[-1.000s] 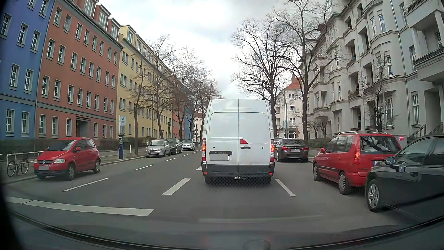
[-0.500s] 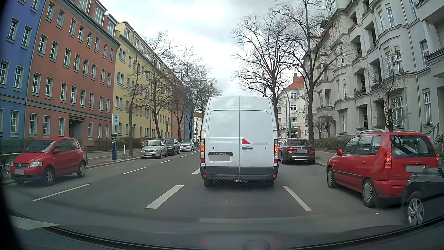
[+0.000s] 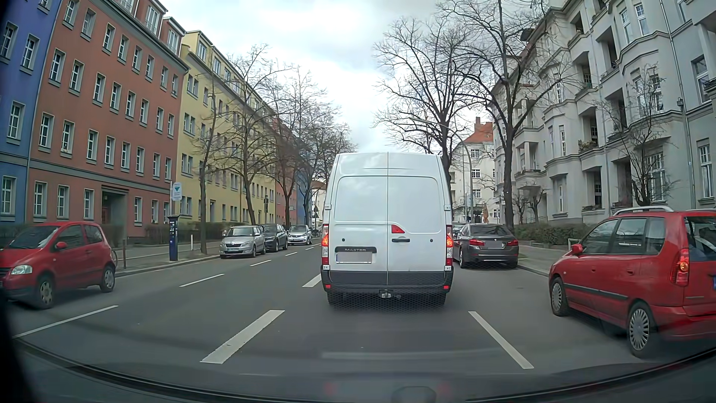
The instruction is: Follow the waypoints while adhering to traffic rules and regulations
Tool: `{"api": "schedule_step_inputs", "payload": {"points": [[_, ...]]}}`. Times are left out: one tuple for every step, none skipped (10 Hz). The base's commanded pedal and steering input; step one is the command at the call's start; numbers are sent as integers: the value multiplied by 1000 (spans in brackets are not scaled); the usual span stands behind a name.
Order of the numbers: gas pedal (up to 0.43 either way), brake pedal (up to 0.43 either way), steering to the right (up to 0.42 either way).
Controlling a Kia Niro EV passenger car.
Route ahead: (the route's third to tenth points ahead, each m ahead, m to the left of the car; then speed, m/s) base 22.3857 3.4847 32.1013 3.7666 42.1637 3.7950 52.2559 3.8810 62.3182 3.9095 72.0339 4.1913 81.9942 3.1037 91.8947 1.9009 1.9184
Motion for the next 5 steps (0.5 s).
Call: {"api": "schedule_step_inputs", "payload": {"points": [[0,122,3],[0,116,3],[0,116,3],[0,116,3],[0,104,3]]}}
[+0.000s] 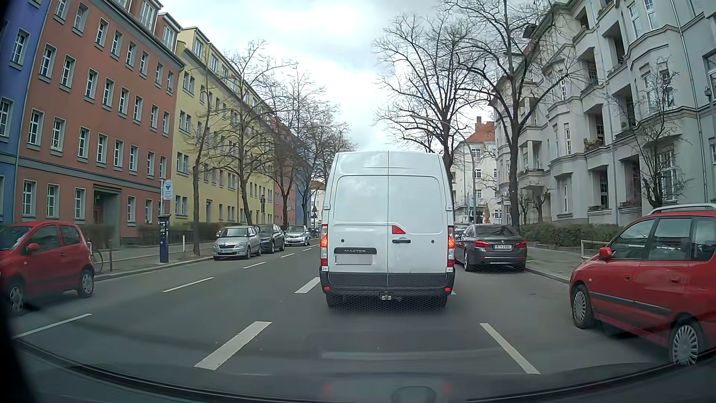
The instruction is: Follow the waypoints while adhering to traffic rules and regulations
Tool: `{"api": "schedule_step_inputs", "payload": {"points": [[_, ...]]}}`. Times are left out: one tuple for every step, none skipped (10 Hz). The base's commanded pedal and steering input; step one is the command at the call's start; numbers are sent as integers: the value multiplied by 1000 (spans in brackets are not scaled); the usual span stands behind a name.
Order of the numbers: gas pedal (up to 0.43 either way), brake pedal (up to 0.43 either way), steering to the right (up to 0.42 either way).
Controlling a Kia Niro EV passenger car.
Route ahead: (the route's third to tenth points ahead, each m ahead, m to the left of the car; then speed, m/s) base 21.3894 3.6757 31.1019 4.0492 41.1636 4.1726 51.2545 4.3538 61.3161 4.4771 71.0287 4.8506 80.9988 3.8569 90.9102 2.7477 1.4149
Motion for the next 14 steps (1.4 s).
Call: {"api": "schedule_step_inputs", "payload": {"points": [[0,73,3],[0,37,3],[0,30,3],[0,37,3],[0,37,3],[0,30,3],[0,37,3],[0,37,3],[0,30,3],[0,37,3],[0,37,3],[20,37,3],[28,30,3],[39,37,2]]}}
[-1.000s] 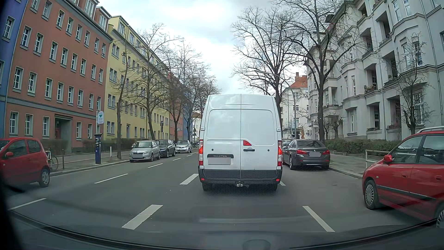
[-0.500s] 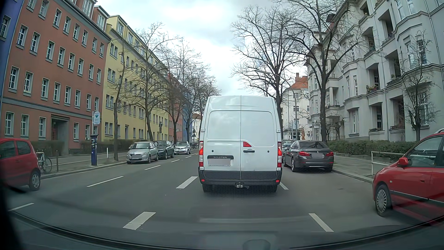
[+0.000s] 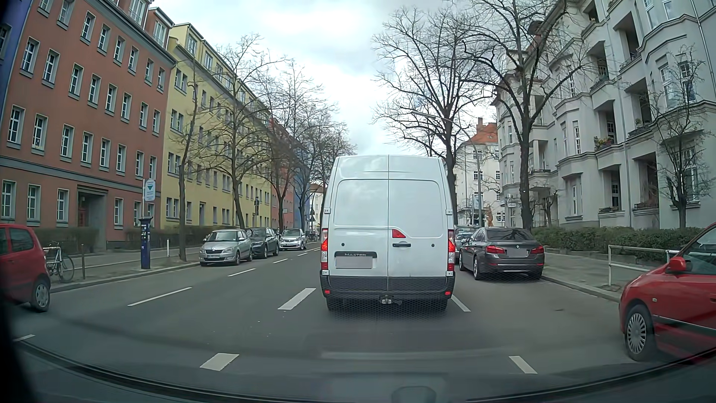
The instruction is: Follow the waypoints while adhering to traffic rules and regulations
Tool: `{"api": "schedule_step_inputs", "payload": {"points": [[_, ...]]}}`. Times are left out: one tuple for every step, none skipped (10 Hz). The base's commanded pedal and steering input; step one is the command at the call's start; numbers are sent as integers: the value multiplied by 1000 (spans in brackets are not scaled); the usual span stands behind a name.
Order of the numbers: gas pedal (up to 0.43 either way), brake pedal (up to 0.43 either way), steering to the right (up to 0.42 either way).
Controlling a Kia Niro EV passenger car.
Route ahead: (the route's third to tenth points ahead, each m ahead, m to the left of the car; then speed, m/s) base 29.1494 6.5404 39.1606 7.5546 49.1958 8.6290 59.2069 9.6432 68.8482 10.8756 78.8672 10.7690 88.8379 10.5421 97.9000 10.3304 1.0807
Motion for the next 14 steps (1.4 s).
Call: {"api": "schedule_step_inputs", "payload": {"points": [[39,37,2],[39,37,2],[39,37,2],[39,37,2],[39,37,2],[39,30,1],[39,37,1],[39,37,1],[39,30,1],[39,37,1],[39,37,1],[0,30,1],[0,30,1],[0,43,1]]}}
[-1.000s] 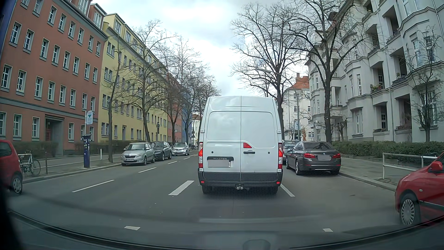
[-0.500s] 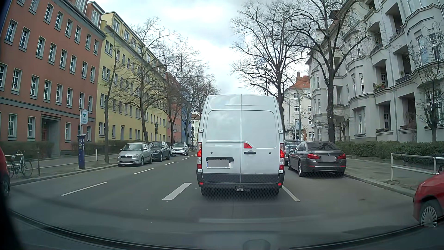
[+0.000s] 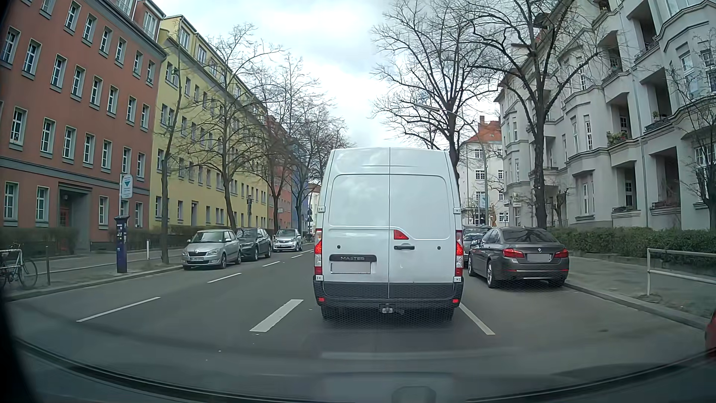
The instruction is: Follow the waypoints while adhering to traffic rules and regulations
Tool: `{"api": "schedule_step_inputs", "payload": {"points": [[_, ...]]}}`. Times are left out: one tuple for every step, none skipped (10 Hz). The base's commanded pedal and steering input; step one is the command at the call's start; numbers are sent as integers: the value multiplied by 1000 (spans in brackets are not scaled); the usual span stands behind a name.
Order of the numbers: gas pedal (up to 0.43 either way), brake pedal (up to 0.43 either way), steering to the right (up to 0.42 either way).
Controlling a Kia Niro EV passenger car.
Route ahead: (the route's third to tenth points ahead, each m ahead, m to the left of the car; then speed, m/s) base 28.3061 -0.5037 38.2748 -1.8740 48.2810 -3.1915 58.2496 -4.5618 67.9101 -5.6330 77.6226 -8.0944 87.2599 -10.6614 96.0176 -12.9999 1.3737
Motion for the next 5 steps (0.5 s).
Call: {"api": "schedule_step_inputs", "payload": {"points": [[0,49,1],[0,73,1],[0,116,1],[0,128,1],[0,140,1]]}}
